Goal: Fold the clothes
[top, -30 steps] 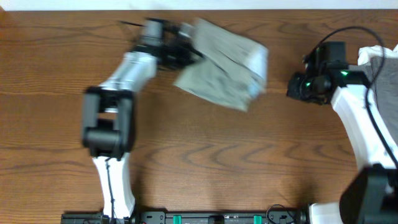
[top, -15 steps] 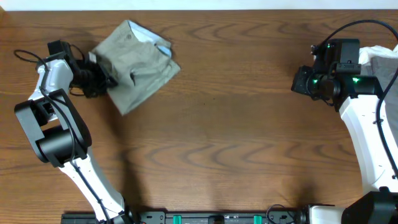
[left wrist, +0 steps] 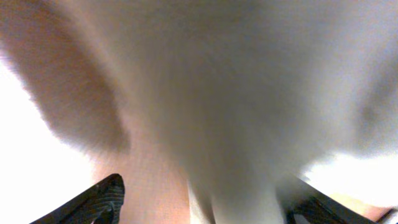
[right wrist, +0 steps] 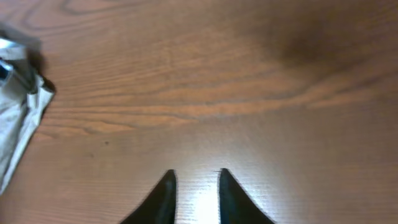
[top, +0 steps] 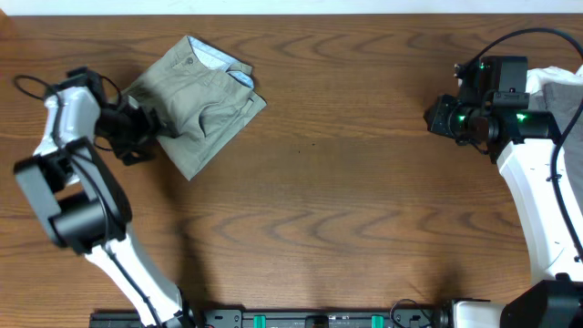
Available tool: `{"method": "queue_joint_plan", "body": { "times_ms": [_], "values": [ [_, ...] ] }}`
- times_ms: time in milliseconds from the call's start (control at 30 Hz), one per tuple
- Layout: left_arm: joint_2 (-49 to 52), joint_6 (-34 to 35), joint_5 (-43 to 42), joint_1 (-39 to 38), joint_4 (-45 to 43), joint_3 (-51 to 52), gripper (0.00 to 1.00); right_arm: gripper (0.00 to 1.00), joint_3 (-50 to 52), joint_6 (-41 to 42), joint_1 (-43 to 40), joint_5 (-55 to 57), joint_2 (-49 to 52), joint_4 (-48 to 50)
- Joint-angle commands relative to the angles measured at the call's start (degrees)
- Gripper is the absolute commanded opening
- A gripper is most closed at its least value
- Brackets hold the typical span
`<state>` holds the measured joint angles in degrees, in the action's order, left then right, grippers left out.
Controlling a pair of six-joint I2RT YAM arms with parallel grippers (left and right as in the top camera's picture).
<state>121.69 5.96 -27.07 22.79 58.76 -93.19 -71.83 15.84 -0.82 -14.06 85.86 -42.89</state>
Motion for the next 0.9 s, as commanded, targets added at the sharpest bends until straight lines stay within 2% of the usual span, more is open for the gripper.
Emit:
{"method": "queue_joint_plan", "body": {
  "times_ms": [0, 100, 200, 300, 333, 400, 433, 467, 500, 567, 867],
  "values": [
    [-12.44, -1.51, 1.22, 1.27, 0.33, -0.57, 0.83, 0.3, -0.31, -4.07, -0.39, -3.74, -0.04, 1.75],
    [-22.36, -4.31, 1.22, 0.98, 0.59, -0.57, 0.85, 0.38, -0.5, -6.86, -0.39, -8.7, -0.24, 5.16],
    [-30.84, -8.2, 1.22, -0.31, 1.95, -0.57, 0.85, 0.56, -0.57, -10.64, -0.42, -12.81, -1.38, 8.81],
    [-38.86, -10.56, 1.46, -1.79, 4.26, -0.57, 0.85, 0.62, -0.61, -11.91, -0.39, -13.0, -4.24, 10.6],
    [-41.35, -10.43, 2.71, -2.05, 5.11, -0.57, 1.0, 0.64, -0.61, -12.31, -0.39, -12.98, -5.57, 10.75],
    [-44.96, -10.4, 5.92, -2.21, 6.84, -0.57, 0.98, 0.72, -0.61, -12.33, -0.39, -12.98, -8.0, 10.69],
    [-46.75, -10.43, 7.74, -2.19, 8.22, -0.57, 0.98, 0.78, -0.61, -12.28, -0.39, -13.0, -9.68, 10.47],
    [-48.09, -10.43, 9.11, -2.19, 9.55, -0.57, 0.98, 0.94, -0.61, -12.26, -0.39, -13.16, -10.99, 10.29],
    [-49.62, -10.45, 10.64, -2.19, 11.23, -0.57, 0.98, 0.99, -0.61, -12.26, -0.39, -13.18, -12.63, 10.03],
    [-51.36, -10.43, 11.52, -2.19, 13.16, -0.57, 0.98, 0.99, -0.61, -12.26, -0.39, -13.16, -15.76, 9.38],
    [-53.53, -10.23, 10.71, -2.19, 11.93, -0.57, 0.98, 0.99, -0.61, -11.93, -0.37, -13.22, -24.04, 5.81]
  ]
}}
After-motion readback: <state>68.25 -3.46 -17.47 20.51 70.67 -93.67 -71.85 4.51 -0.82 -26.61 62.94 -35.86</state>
